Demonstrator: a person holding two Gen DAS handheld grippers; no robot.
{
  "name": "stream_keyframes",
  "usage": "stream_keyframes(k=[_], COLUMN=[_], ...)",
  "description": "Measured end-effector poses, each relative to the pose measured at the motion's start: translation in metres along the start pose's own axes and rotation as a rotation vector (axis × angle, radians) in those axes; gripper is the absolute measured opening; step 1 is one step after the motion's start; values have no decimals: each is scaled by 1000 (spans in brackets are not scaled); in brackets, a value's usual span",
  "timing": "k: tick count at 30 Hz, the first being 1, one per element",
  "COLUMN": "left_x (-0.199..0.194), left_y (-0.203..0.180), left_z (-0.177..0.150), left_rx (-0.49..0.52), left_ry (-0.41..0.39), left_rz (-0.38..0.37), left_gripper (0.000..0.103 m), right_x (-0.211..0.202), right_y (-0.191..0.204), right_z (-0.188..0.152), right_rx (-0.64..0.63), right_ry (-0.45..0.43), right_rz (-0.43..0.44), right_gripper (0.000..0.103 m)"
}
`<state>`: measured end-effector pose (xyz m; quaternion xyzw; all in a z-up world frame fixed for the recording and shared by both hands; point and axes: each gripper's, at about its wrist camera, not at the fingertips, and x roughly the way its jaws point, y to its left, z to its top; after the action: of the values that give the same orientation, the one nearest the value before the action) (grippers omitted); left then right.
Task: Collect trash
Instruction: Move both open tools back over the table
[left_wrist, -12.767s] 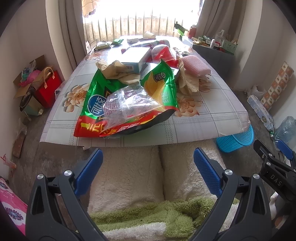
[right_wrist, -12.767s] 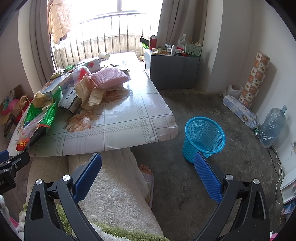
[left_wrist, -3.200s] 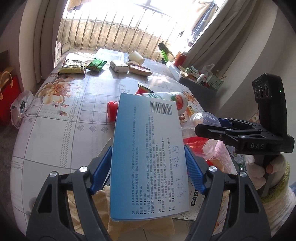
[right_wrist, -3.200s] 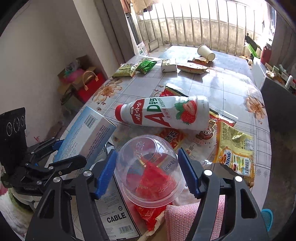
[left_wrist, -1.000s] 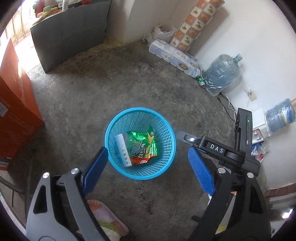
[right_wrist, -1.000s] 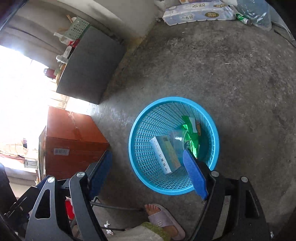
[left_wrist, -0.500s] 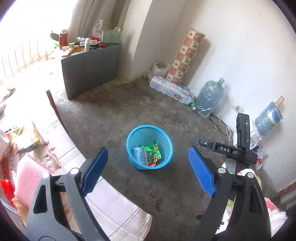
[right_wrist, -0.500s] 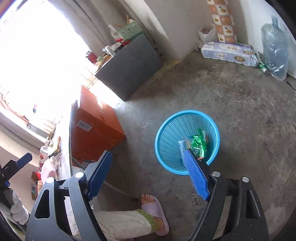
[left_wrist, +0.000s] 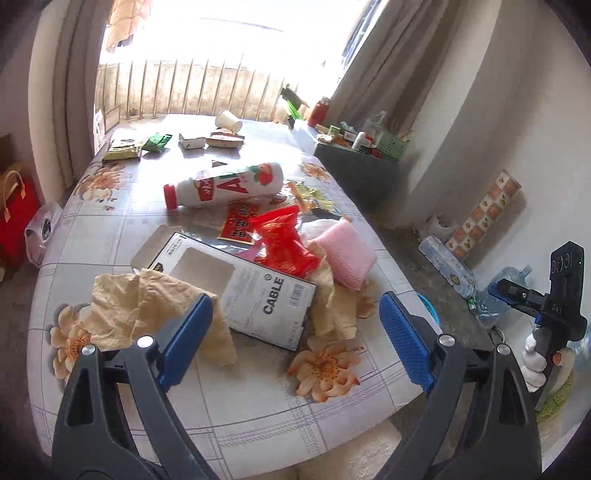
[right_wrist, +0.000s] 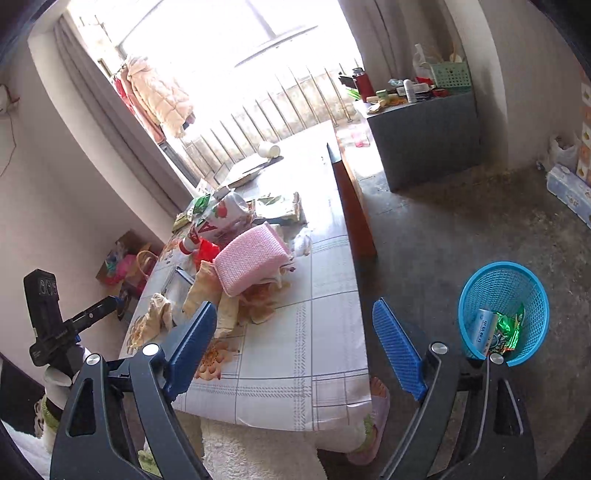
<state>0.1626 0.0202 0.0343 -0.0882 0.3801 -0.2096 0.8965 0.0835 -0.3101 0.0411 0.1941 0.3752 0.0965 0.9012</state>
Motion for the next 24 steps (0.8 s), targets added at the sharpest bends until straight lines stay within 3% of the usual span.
stream_keyframes(k=[6,10,15,20,24], left_x=[14,44,83,86,82], left_y=[83,108,115,113,110], left_z=[-18,-17,-21,-26,-31], left_rx=[-200,-251,-237,-174,-101], left_ry=[32,60,142,117,106], left_rz=[56,65,120,162,223], left_gripper=[90,90,90,90,76], right_x=[57,83,99,107,110], right_y=[61,86,96,98,95], right_z=[0,0,0,-4,-7], right_rx=[-58,-76,-82,-76,-57], right_ry=[104,146,177,201,208], right_rz=[79,76,45,19,20], right_gripper=[84,84,84,84,84])
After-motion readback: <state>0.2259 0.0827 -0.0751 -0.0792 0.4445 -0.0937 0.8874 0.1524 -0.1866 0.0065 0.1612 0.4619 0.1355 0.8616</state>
